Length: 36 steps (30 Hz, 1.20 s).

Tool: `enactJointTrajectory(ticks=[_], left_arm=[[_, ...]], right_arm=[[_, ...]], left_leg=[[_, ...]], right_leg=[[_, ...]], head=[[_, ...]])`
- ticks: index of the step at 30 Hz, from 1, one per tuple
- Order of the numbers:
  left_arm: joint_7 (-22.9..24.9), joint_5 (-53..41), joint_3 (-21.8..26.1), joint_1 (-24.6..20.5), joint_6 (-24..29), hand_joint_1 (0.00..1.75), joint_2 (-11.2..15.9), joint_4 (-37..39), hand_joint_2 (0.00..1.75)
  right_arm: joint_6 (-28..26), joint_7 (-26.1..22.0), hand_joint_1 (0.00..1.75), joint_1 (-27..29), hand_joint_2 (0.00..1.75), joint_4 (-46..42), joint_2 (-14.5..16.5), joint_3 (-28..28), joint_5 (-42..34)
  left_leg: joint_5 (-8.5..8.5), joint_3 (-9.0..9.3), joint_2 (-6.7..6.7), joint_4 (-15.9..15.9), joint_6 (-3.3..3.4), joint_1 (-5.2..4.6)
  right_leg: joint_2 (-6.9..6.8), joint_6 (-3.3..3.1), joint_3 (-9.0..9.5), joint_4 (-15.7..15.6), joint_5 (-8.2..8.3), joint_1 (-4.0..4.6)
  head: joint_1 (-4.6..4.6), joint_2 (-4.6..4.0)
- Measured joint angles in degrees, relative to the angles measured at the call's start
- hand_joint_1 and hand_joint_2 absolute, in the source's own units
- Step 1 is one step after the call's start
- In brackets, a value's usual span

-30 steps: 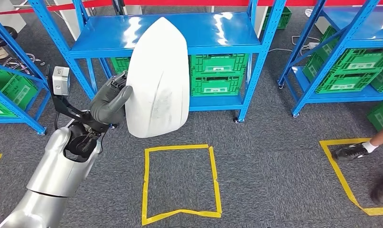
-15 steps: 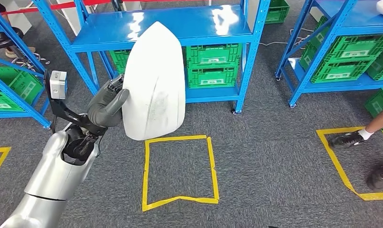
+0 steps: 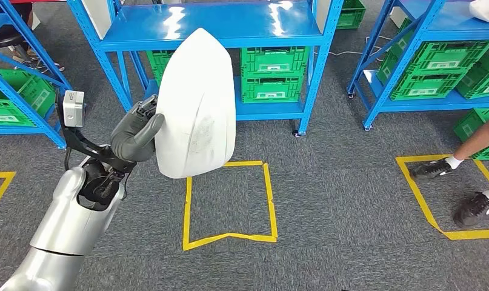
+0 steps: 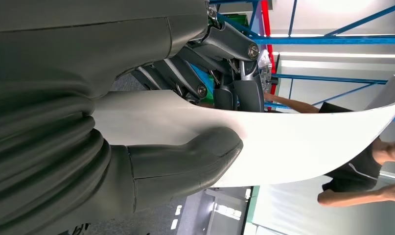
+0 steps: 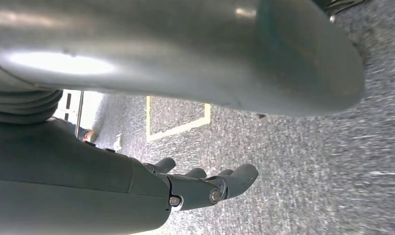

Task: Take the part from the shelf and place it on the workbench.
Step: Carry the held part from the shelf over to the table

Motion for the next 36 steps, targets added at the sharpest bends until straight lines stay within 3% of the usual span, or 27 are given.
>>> enactJointTrajectory(ticks=[2,3,5,6,8,10,12,13,16,18,20,22,25,26,27,28,30,32,35,36], left_arm=[[-0.13,0.03,0.20,0.00,0.21,1.75,-0.01,-0.13,1.75],[-0.22,0.07,0.31,0.00,0.42,1.75,-0.07,-0.16,1.75],[-0.42,0.17,0.50,0.01,0.98,1.75,-0.19,-0.11,1.75],[-0.48,0.28,0.61,0.02,1.24,1.75,-0.23,-0.05,1.75],[-0.65,0.77,0.94,0.05,1.61,1.75,-0.23,0.13,1.75],[-0.77,1.29,1.18,0.26,1.74,1.75,-0.23,0.38,1.75],[-0.80,1.61,1.27,0.61,1.75,1.75,-0.21,0.68,1.75],[-0.80,1.73,1.29,0.73,1.75,1.75,-0.19,0.79,1.75],[-0.73,2.03,1.62,0.76,1.74,1.75,-0.19,0.68,1.75],[-0.56,2.18,1.84,0.76,1.73,1.75,-0.25,0.44,1.75],[-0.34,2.27,1.92,0.79,1.74,1.75,-0.24,0.24,1.75],[-0.18,2.42,2.01,0.69,1.73,1.75,-0.26,0.05,1.75],[-0.12,2.93,2.03,0.66,1.60,1.75,-0.36,0.10,1.75],[-0.14,3.09,2.02,0.72,1.51,1.75,-0.36,0.21,1.75],[-0.16,3.20,2.02,0.75,1.43,1.75,-0.36,0.32,1.75],[-0.21,3.30,2.02,0.73,1.36,1.75,-0.36,0.39,1.75],[-0.30,3.46,2.02,0.60,1.32,1.75,-0.44,0.43,1.75],[-0.40,3.68,1.98,0.37,1.32,1.75,-0.65,0.44,1.75],[-0.55,4.00,1.90,0.21,1.31,1.75,-0.83,0.46,1.75],[-0.58,4.08,1.88,0.15,1.31,1.75,-0.79,0.47,1.75]], right_arm=[[0.01,-0.10,0.00,-0.12,0.00,0.00,-0.01,0.01,0.05],[0.02,-0.15,0.00,-0.12,0.00,0.00,-0.01,0.00,0.13],[0.39,-0.42,0.00,-0.02,0.00,0.00,0.01,-0.01,0.60],[0.70,-0.62,0.00,0.01,0.00,0.00,0.01,-0.01,0.91],[1.47,-1.14,0.00,0.03,0.00,0.00,0.00,0.00,1.56],[2.03,-1.60,0.00,0.12,0.00,0.00,-0.04,0.00,1.95],[2.47,-1.92,0.00,0.27,0.00,0.00,-0.06,0.01,2.06],[2.65,-1.99,0.00,0.35,0.00,0.00,-0.07,0.00,2.09],[2.91,-1.77,0.00,0.51,0.00,0.00,-0.05,0.01,2.31],[2.93,-1.50,0.00,0.51,0.00,0.00,-0.02,0.01,2.44],[2.96,-1.37,0.00,0.49,0.00,0.00,-0.02,0.01,2.52],[3.01,-1.36,0.00,0.47,0.00,0.00,-0.04,0.01,2.57],[2.99,-1.22,0.00,0.53,0.00,0.00,-0.09,0.02,2.62],[2.97,-1.13,0.00,0.57,0.00,0.00,-0.14,0.01,2.63],[2.95,-1.04,0.00,0.61,0.00,0.00,-0.17,0.01,2.63],[2.94,-0.98,0.00,0.64,0.00,0.00,-0.19,0.01,2.62],[2.93,-0.95,0.00,0.62,0.00,0.00,-0.20,0.00,2.62],[2.97,-1.04,0.00,0.59,0.00,0.00,-0.19,0.01,2.61],[3.04,-1.25,0.00,0.57,0.00,0.00,-0.17,0.01,2.56],[3.07,-1.32,0.00,0.57,0.00,0.00,-0.15,0.01,2.55]], left_leg=[[0.53,-1.08,0.04,0.72,-0.66,-0.15],[0.85,-1.28,0.07,0.79,-1.03,-0.19],[1.31,-1.40,0.08,0.70,-1.79,-0.02],[0.66,-1.72,-0.01,1.28,-2.19,0.09],[-3.04,-3.43,-0.18,5.79,-2.96,0.34],[-7.31,-5.69,-0.22,13.15,-3.54,0.56],[-8.20,-5.76,-0.21,16.22,-3.65,0.64],[-7.21,-4.20,-0.17,14.54,-3.52,0.62],[-4.05,3.27,1.19,3.22,-2.35,0.02],[-4.00,5.02,1.74,-0.09,-1.55,-0.61],[-3.53,4.95,1.02,-0.75,-0.90,-0.55],[-2.89,5.07,0.37,-1.54,-0.13,-0.13],[-2.39,4.66,-0.59,-1.71,0.48,0.02],[-2.34,4.38,-1.00,-1.48,0.50,0.00],[-2.31,4.10,-1.41,-1.19,0.50,0.00],[-2.31,3.81,-1.88,-0.81,0.45,0.04],[-2.42,3.16,-2.77,0.17,0.13,0.14],[-2.56,2.39,-3.65,1.11,-0.51,0.04],[-2.16,1.84,-4.54,1.09,-1.63,0.00],[-2.35,1.60,-4.24,1.36,-1.97,-0.01]], right_leg=[[0.12,-0.66,3.80,-5.84,-1.33,0.18],[0.20,-1.13,4.25,-6.99,-1.97,0.33],[0.15,-2.11,3.81,-7.25,-1.42,0.27],[0.07,-2.58,3.63,-7.39,-0.95,0.21],[-0.08,-3.19,3.08,-7.58,-0.04,0.03],[-0.20,-3.34,2.32,-7.56,0.61,0.04],[-0.48,-3.28,1.69,-7.50,1.08,0.05],[-0.68,-3.21,1.51,-7.48,1.24,0.06],[-1.44,-2.75,1.34,-7.53,1.57,0.14],[-2.13,-2.17,1.28,-7.70,1.86,0.16],[-2.74,-1.51,1.36,-7.93,1.96,0.21],[-2.12,-1.01,0.62,-6.17,0.55,0.30],[-0.50,-0.66,-4.08,4.04,-4.50,0.35],[-0.33,-0.57,-5.49,6.95,-5.37,0.36],[-0.26,-0.51,-6.04,8.06,-5.24,0.36],[-0.17,-0.48,-5.40,6.77,-4.01,0.33],[0.89,-0.48,-1.79,-0.33,-0.74,0.09],[1.94,-0.79,0.65,-5.53,0.63,0.00],[1.28,-1.87,0.78,-6.26,0.88,0.12],[0.90,-2.30,0.84,-6.40,1.12,0.05]], head=[[0.04,0.00],[0.06,0.00],[0.12,0.00],[0.04,0.00],[-0.11,0.00],[-0.19,0.00],[-0.20,0.00],[-0.21,0.00],[-0.19,0.00],[-0.18,0.00],[-0.19,0.00],[-0.12,0.00],[0.09,0.00],[0.10,0.00],[0.11,0.00],[0.12,0.00],[0.11,0.00],[0.09,0.00],[0.10,0.00],[0.06,0.00]])
